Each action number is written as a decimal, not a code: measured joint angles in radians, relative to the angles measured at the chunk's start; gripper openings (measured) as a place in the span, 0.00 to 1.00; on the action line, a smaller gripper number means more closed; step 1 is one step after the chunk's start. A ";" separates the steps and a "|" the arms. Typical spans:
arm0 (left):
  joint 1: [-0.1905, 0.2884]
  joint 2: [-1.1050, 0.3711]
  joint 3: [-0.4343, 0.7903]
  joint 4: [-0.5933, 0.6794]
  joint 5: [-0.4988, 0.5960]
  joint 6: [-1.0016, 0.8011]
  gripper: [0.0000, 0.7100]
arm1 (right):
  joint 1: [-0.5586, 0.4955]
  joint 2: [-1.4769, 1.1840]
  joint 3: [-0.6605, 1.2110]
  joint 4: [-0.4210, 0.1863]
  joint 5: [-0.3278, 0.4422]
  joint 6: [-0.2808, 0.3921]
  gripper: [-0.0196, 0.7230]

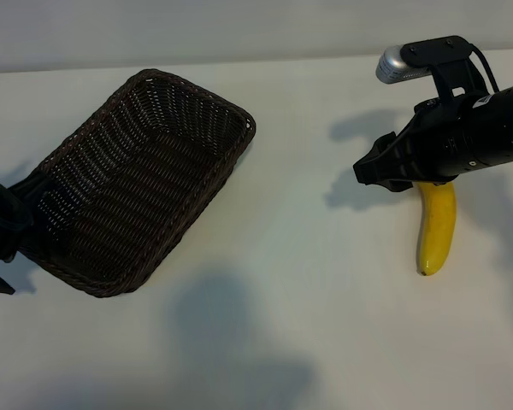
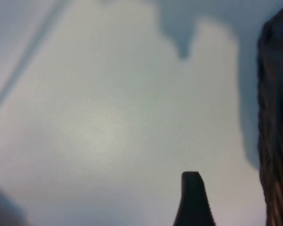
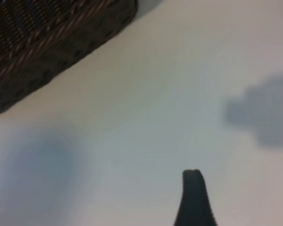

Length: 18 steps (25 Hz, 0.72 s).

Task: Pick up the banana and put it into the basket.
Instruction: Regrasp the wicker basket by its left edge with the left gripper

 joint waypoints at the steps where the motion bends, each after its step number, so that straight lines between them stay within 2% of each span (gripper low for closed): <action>1: 0.000 0.001 0.002 -0.001 -0.014 0.000 0.74 | 0.000 0.000 0.000 0.000 0.000 0.000 0.71; 4: 0.000 0.004 0.005 -0.001 -0.063 -0.006 0.74 | 0.000 0.000 0.000 0.000 0.000 0.000 0.71; 11: 0.000 0.045 0.005 -0.005 -0.089 -0.009 0.74 | 0.000 0.000 0.000 0.000 0.000 0.000 0.71; 18: 0.000 0.108 0.015 -0.054 -0.162 -0.007 0.74 | 0.000 0.000 0.000 0.000 0.000 0.000 0.71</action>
